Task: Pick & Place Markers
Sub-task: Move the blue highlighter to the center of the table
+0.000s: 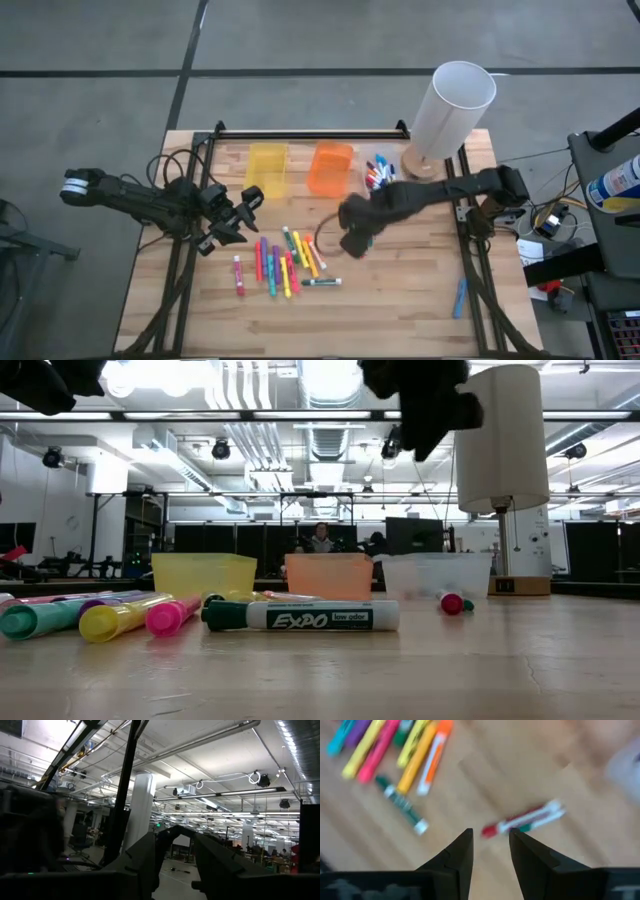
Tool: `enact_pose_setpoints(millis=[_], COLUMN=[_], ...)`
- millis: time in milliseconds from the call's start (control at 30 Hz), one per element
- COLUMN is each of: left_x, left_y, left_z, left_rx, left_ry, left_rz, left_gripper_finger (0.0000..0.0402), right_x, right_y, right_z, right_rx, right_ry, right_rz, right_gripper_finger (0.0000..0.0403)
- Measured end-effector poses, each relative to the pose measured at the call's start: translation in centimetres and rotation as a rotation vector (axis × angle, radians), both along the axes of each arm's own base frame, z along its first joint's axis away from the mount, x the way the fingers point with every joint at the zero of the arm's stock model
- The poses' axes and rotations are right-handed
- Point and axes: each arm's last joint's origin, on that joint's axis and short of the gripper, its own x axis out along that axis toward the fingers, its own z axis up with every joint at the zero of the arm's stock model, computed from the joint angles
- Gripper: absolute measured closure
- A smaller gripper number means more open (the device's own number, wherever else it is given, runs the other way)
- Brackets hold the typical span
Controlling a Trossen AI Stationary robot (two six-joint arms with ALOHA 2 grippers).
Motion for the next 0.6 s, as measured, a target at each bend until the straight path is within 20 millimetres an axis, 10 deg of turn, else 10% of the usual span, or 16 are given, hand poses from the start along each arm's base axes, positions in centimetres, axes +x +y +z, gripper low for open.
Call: enact_pose_setpoints(millis=[600], left_x=[0.0], left_y=[0.0], left_z=[0.0], left_rx=[-0.011], left_ry=[0.0], left_rz=[0.009], left_gripper_finger=[0.0268], right_x=[-9.4], right_y=[12.7], right_z=[-6.4], right_rx=[0.04], right_ry=[0.402], right_rz=[-0.361], right_gripper_finger=[0.0159])
